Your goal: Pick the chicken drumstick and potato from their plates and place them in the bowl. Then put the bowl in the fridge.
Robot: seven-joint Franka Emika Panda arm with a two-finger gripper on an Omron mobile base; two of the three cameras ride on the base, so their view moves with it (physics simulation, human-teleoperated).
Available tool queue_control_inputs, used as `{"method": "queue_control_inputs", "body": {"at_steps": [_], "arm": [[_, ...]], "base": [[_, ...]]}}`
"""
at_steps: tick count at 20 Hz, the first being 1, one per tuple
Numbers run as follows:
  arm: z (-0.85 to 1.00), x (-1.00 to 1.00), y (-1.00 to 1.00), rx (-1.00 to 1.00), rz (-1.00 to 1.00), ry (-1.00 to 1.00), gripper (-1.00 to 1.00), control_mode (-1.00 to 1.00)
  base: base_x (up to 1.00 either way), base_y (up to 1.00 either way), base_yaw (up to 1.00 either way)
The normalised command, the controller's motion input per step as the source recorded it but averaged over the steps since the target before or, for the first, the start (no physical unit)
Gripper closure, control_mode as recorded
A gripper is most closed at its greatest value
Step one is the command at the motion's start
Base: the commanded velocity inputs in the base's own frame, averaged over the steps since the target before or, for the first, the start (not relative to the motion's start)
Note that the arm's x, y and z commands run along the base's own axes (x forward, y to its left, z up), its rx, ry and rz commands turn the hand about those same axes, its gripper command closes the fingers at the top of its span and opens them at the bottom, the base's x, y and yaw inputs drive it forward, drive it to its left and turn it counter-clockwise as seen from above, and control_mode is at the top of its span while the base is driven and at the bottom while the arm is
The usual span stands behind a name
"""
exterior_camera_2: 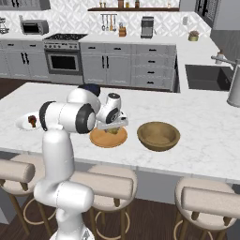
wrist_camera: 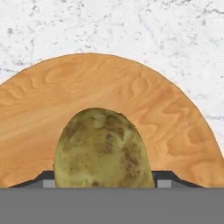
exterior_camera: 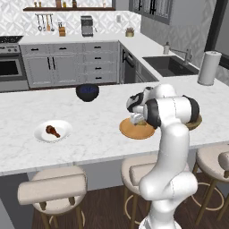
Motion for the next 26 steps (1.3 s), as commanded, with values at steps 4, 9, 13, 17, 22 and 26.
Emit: {"method": "queue_control_inputs", "body": {"at_steps": [4, 9, 13, 17, 22, 26], "arm": [[1.00, -0.88, -0.20, 0.00, -0.09, -0.10, 1.00, -1.00], [0.82, -0.62, -0.47, 0.02, -0.14, 0.00, 1.00, -1.00], [0.57, -0.05, -0.47, -0.01, -0.23, 0.00, 1.00, -1.00], [0.24, -0.07, -0.63, -0.07, -0.26, 0.02, 1.00, -1.00], [0.00, -0.06, -0.94, -0.05, -0.27, 0.04, 1.00, -1.00], [0.04, 0.00, -0.85, -0.03, -0.22, 0.05, 1.00, -1.00]], "base": [[0.00, 0.00, 0.00], [0.00, 0.00, 0.00], [0.00, 0.00, 0.00], [0.00, 0.00, 0.00], [0.00, 0.00, 0.00], [0.00, 0.00, 0.00]]}}
